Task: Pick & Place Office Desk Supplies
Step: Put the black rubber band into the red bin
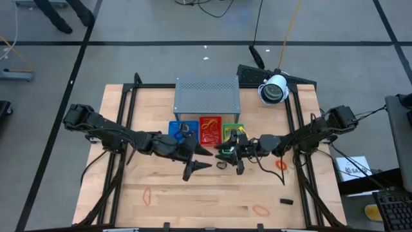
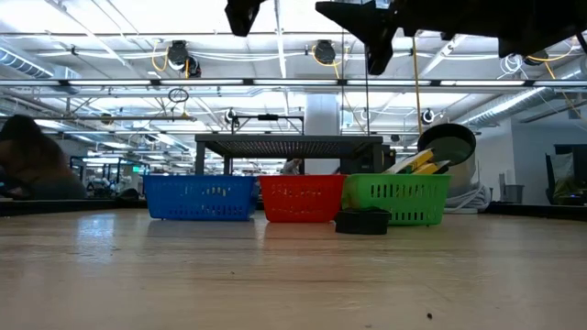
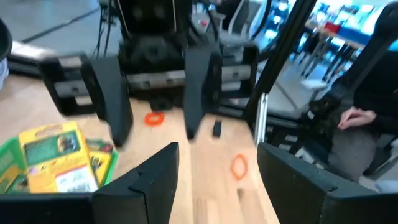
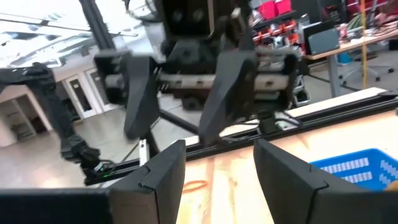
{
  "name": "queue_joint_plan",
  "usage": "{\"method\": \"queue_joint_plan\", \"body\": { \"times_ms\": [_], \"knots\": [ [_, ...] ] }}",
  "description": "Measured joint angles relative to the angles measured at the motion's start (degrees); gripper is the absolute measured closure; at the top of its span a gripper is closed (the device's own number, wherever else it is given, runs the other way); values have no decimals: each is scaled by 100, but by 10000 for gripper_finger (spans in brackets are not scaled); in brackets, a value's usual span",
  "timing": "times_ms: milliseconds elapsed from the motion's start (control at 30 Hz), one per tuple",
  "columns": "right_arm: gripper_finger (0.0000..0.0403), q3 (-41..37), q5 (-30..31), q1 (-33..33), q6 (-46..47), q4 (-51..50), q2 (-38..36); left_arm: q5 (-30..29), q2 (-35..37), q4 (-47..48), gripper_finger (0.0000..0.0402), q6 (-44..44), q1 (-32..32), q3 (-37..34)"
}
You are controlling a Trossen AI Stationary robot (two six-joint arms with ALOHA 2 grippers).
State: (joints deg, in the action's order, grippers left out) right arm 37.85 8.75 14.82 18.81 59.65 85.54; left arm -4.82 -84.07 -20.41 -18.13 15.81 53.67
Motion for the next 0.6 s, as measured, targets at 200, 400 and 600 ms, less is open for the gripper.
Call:
{"method": "queue_joint_plan", "body": {
  "times_ms": [200,400,600],
  "knots": [
    [220,0,7,252,50,-344,-2,-243,0,-530,176,-3,-42,0],
    [220,-2,7,331,503,-307,-2,-483,0,-745,176,-4,-42,0],
    [220,-3,34,369,691,-703,-8,-274,0,-514,176,-128,-42,0]
  ]
}}
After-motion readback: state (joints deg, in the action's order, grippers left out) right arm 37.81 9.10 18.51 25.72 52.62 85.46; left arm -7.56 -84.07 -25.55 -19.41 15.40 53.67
